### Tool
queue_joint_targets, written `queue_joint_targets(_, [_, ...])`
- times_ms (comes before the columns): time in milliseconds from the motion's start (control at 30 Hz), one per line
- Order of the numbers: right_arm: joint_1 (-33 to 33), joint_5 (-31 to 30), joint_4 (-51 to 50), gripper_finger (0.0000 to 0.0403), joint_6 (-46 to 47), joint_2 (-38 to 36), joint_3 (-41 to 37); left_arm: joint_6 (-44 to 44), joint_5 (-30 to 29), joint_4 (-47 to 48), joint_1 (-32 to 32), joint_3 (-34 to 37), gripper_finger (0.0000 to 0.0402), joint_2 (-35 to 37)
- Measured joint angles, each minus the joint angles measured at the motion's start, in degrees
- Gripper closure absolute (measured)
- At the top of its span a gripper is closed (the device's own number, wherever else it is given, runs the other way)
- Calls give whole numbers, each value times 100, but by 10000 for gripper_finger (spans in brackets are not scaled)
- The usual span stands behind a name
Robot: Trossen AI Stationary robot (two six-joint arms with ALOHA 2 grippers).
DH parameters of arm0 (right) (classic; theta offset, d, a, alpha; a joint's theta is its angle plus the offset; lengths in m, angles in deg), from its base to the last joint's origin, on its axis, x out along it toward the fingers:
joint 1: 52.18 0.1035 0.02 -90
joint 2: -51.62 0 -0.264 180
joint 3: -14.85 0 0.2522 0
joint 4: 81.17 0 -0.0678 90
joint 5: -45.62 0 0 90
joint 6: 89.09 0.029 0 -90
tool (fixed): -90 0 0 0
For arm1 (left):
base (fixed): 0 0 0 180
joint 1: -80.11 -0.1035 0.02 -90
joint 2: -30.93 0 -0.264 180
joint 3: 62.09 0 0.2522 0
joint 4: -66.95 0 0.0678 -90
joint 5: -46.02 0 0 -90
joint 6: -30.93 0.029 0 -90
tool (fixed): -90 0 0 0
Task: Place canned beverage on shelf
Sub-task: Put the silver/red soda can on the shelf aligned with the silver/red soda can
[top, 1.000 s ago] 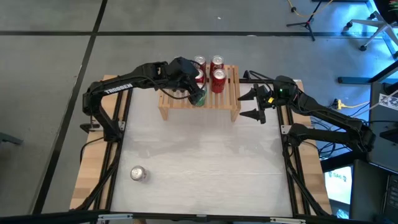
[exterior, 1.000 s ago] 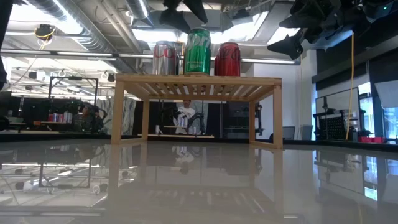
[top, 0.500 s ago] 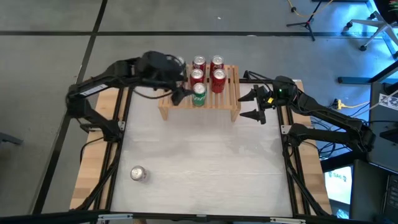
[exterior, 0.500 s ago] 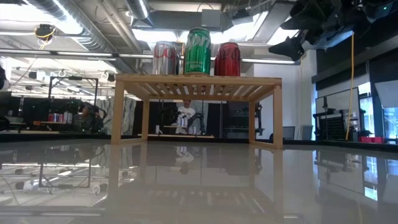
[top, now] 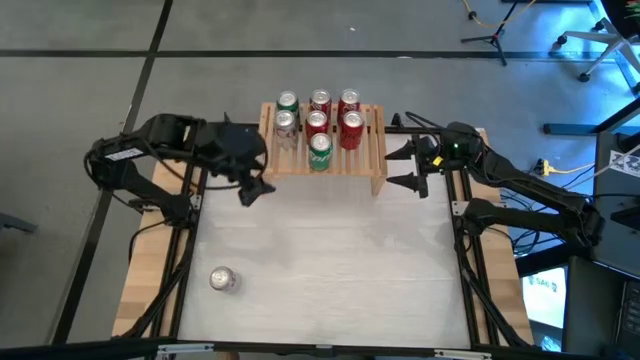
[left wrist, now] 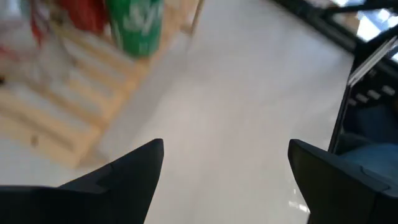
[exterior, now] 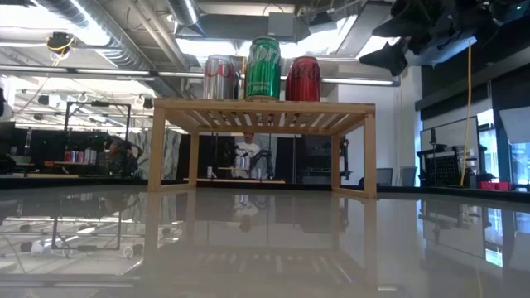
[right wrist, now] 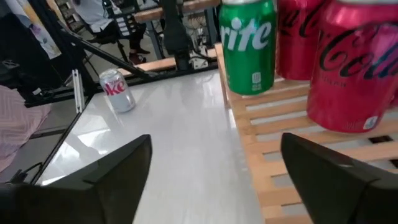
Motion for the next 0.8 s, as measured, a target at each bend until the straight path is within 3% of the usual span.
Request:
queue_joint_targets(300, [0, 27, -40, 205, 0, -715, 0, -1492, -514, 774, 980, 0, 68, -2])
queue_joint_targets(633, [-4, -5, -460, 364, -60, -1837, 2, -2768, -1011, 874, 1827, 0, 68, -4])
queue_joint_targets(733, [-4, -128, -862, 396, -197, -2199, 2, -3154, -1011, 881, 2029, 0, 68, -60])
queue_joint_targets(800, [-4, -205, -1107, 395, -195, -2400, 2, -3401, -1015, 937, 2172, 0, 68, -116])
